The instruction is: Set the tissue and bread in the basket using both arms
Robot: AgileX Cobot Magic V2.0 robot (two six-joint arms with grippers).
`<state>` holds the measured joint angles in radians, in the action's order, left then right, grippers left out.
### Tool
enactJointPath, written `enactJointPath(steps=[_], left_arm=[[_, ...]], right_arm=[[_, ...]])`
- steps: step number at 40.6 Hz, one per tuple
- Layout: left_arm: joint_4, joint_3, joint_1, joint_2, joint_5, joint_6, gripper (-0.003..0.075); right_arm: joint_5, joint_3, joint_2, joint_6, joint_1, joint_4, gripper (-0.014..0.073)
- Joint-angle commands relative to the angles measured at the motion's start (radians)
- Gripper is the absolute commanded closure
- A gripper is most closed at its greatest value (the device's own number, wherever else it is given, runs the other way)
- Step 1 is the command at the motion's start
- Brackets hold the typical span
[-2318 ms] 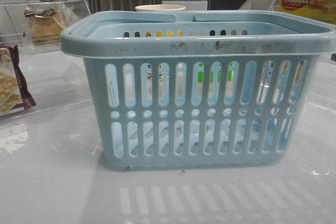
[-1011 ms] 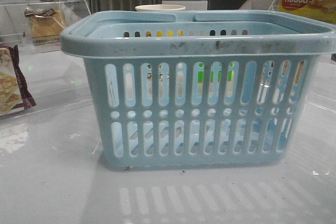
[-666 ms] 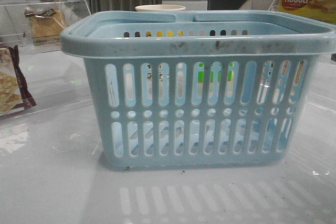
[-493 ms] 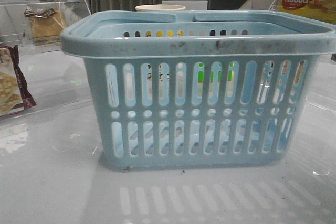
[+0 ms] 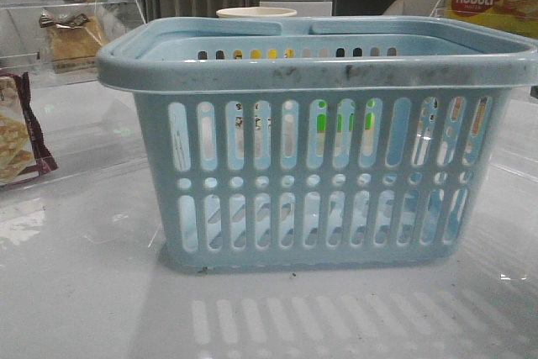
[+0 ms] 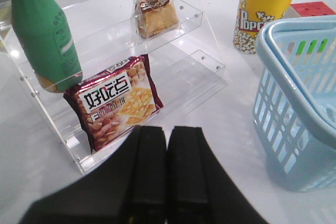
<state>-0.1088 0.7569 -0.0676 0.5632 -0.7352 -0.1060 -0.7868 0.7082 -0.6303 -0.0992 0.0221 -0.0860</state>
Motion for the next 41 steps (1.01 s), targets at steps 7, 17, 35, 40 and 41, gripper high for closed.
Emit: enactJointPath(steps=[7,17,35,40,41], left_arm=[[0.007,0.030,0.000,0.068,0.060,-0.001,0.0349],[0.009,0.030,0.000,0.097,0.062,-0.001,0.0213],[0.009,0.030,0.000,0.097,0.067,-0.001,0.0213],[0.009,0.030,0.000,0.097,0.067,-0.001,0.0213],[0.009,0.030,0.000,0.097,0.067,-0.001,0.0213]], right_arm=[[0.052,0.034,-0.090,-0.006,0.004,0.003,0.0270],[0.118,0.034,-0.190,-0.004,0.005,0.020,0.0041],[0.334,0.238,-0.569,0.048,0.135,0.020,0.0041],[0.385,0.326,-0.684,0.048,0.137,0.020,0.0041],[0.401,0.347,-0.705,0.048,0.137,0.020,0.0041]])
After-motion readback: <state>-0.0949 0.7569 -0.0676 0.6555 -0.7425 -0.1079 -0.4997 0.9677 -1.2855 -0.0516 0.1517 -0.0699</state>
